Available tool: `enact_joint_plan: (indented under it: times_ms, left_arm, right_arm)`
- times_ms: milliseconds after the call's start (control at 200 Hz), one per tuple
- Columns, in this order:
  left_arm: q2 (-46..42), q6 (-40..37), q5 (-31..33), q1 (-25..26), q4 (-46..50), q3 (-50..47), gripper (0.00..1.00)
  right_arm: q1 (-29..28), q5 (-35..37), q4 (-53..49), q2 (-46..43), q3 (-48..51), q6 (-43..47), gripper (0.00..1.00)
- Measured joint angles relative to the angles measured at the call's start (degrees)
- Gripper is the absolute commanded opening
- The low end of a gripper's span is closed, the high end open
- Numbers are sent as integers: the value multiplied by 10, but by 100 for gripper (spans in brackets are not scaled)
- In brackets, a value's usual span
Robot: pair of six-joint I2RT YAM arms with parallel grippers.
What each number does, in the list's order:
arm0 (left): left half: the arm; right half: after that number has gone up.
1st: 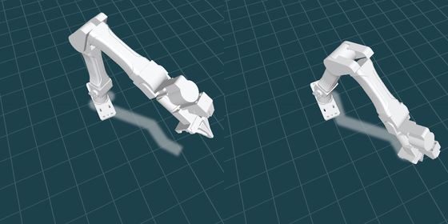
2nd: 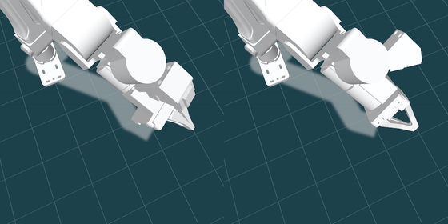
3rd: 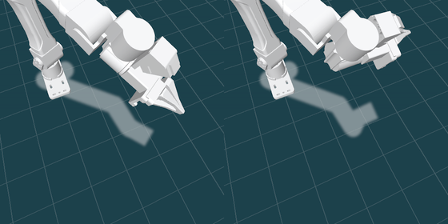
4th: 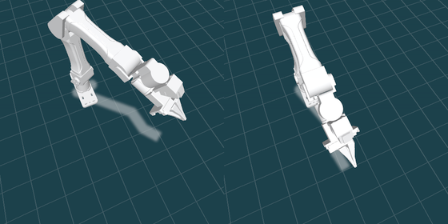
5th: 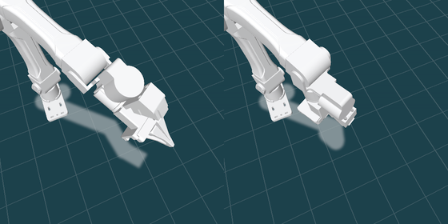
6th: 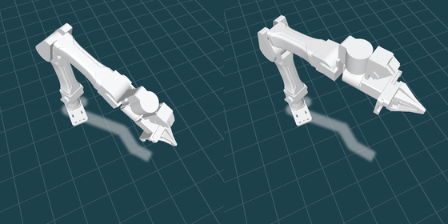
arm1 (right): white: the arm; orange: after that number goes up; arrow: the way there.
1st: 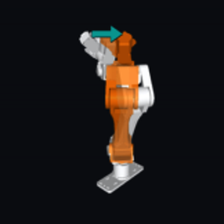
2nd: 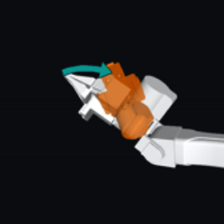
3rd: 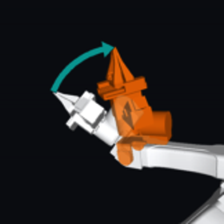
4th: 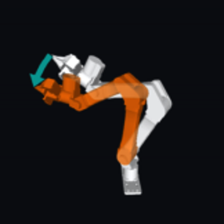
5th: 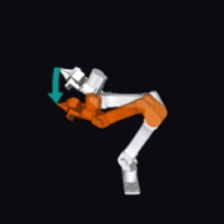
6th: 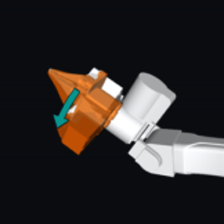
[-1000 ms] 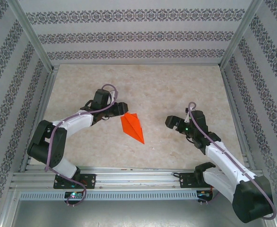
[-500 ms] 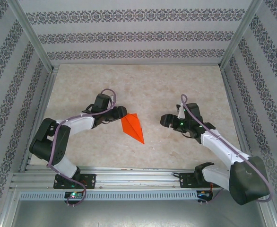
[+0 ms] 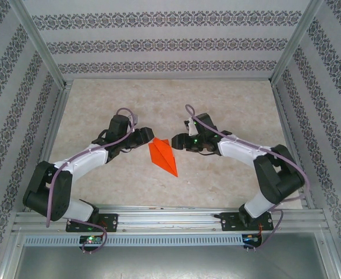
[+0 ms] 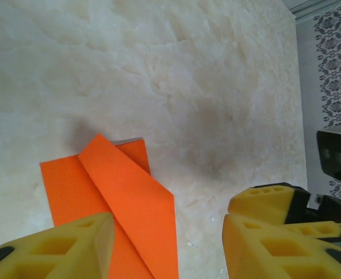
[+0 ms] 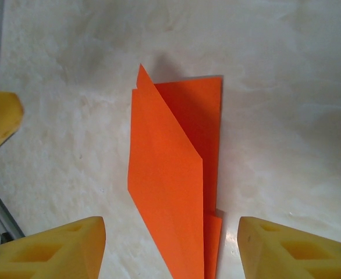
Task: Fold a paper plane with a square sheet of paper (fold left side to right side)
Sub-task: Turn over the paper at the center of the table.
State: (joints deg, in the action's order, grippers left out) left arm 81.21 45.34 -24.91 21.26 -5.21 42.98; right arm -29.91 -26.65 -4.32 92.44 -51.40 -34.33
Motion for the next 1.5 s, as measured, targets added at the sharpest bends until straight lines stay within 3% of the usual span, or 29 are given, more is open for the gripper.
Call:
enact_joint_plan:
  times_ms: [310, 719, 1114, 1249, 1499]
  left_arm:
    - [-14, 6, 0, 0, 11, -24, 52]
    - [-16, 6, -1, 0, 12, -24, 51]
    - [-15, 5, -11, 0, 16, -17, 56]
    - [-28, -2, -36, -9, 26, 11, 60]
    - [-49, -16, -106, -46, 29, 134, 61]
  right_arm:
    - [-3, -4, 7, 76, -10, 6, 54]
    - [-3, -67, 61, 127, -25, 13, 37]
    - [-2, -94, 75, 128, -27, 16, 1]
    - [8, -98, 72, 89, -25, 24, 0]
    - [67, -118, 127, -81, -18, 32, 0]
